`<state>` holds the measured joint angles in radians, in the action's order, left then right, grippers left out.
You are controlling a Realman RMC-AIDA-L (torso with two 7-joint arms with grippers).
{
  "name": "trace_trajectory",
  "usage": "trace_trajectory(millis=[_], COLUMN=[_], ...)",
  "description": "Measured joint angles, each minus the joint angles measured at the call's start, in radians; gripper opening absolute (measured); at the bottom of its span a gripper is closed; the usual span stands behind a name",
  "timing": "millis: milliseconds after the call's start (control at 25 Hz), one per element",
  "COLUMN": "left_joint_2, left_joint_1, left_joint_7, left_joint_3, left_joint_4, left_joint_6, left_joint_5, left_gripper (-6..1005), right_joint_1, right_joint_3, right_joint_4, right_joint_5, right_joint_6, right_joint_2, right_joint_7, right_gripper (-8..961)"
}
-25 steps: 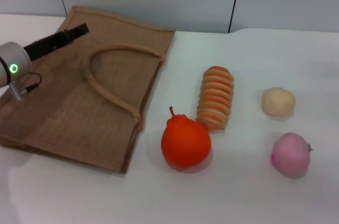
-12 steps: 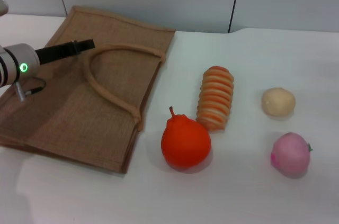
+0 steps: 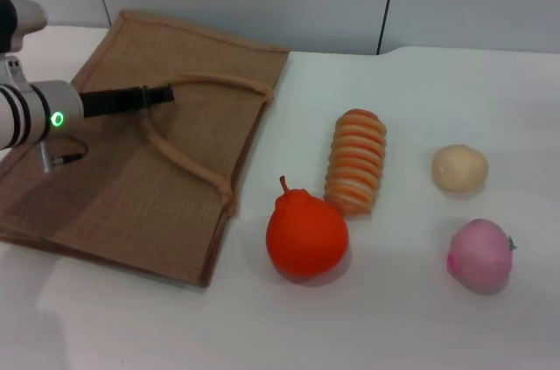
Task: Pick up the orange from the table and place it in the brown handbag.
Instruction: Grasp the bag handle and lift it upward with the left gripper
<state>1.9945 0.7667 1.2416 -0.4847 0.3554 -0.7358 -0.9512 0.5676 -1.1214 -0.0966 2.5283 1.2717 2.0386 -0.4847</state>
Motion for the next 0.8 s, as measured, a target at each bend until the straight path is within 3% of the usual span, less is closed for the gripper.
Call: trace_trajectory(millis=[560,800], left_joint_2=[-0.003,-0.007], left_joint_1=[0.01,0.008], left_joint_7=[-0.065,-0.099], left_joint_3=[0.0,0.002], left_joint_4=[-0.003,-0.001], left_joint_6=[0.003,0.002], left_joint_5=[0.058,0.058], left_gripper=[611,385], right_joint_1=[0.0,0.0], right_joint_3=[-0.002,-0.003], right_joint_4=[0.0,0.0], right_joint_5=[0.0,0.0], right_joint_6=[0.0,0.0], right_joint_2=[0.0,0.0], right_joint_7=[0.0,0.0], right_gripper=[813,812])
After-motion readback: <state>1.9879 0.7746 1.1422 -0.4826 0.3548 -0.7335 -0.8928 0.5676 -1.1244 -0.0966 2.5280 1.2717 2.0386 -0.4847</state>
